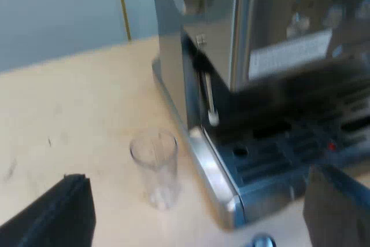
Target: Grind coffee beans and then tamp
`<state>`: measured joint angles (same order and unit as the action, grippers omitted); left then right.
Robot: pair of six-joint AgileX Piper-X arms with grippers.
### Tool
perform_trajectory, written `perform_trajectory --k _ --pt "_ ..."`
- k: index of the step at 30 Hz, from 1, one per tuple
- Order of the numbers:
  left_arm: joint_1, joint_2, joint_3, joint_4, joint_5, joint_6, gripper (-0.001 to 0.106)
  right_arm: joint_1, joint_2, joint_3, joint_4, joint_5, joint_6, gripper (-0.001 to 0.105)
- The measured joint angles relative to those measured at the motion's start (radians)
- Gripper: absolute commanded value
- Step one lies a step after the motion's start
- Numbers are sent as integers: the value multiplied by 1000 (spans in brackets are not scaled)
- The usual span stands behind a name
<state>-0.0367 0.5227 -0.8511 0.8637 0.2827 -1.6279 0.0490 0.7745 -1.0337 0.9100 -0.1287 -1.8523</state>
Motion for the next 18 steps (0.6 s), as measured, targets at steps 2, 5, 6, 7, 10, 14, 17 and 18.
perform_trajectory --k 2,5,6,7,10,14,17,18 --pt "0 0 0 40 0 0 87 -39 -27 4 8 -1 -10 63" --pt "0 -8 0 90 -7 0 87 -64 -116 33 14 3 -47 63" --pt "0 -15 0 101 -20 0 87 -64 -148 48 14 -2 -53 63" --pt "0 -28 0 107 -30 0 87 -64 -174 62 16 -3 -56 63" --pt "0 -79 0 108 -42 0 87 -65 -255 99 16 -2 -61 63" --pt "0 -114 0 109 -42 0 87 -65 -317 123 19 -2 -61 63" --pt "0 -206 1 121 -44 0 87 -65 -432 168 31 -2 -61 63" --pt "0 -238 0 123 -44 0 87 -65 -467 177 40 -2 -61 63"
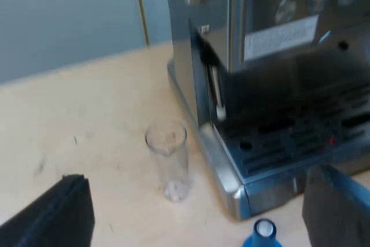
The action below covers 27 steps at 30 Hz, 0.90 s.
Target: Grind coffee beans and then tamp
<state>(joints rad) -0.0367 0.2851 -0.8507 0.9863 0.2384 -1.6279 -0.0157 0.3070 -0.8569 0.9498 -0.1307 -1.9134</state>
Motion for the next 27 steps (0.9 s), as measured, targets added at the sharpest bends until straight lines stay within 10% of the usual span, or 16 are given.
perform_trajectory --k 15,27 --pt "0 -298 -4 179 -37 0 87 0 -305 128 35 -9 20 63" --pt "1 -299 -12 334 -41 15 87 0 -313 215 34 -232 58 63"
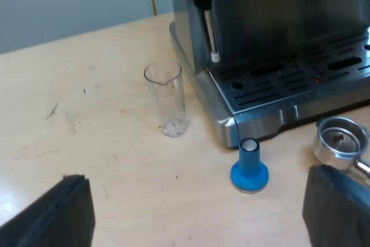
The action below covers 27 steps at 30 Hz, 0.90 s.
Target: Grind coffee beans and then tamp
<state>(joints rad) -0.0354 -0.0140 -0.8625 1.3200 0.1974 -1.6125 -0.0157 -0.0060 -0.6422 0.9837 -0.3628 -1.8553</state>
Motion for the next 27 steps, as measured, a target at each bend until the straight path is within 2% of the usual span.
perform_trajectory --k 4,9,18,27 --pt "0 -2 22 -67 0 0 87 0 0 46 -1 -8 1 63" --pt "0 -2 103 -167 0 0 87 0 0 91 2 -8 4 63" --pt "0 0 236 -186 0 0 87 0 0 130 17 -9 4 63" --pt "0 1 297 -189 3 0 87 0 0 130 28 -9 6 63"
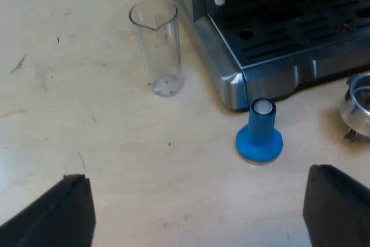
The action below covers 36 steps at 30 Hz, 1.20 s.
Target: Grind coffee beans and then tamp
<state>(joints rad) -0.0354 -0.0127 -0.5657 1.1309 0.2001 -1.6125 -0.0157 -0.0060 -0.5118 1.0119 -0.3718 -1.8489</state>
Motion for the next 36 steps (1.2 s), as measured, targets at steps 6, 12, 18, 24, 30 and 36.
perform_trajectory --k 6,12,18,24,30,36 --pt "0 0 10 11 0 0 87 0 0 0 0 0 0 63" --pt "0 0 13 -24 0 0 87 0 0 0 0 0 0 63" --pt "0 0 25 -40 0 0 87 0 0 0 0 0 0 63" --pt "0 0 25 -40 0 0 87 0 0 0 0 0 0 63" --pt "0 0 25 -40 0 0 87 0 0 0 0 0 0 63" --pt "0 0 25 -40 0 0 87 0 0 0 0 0 0 63"
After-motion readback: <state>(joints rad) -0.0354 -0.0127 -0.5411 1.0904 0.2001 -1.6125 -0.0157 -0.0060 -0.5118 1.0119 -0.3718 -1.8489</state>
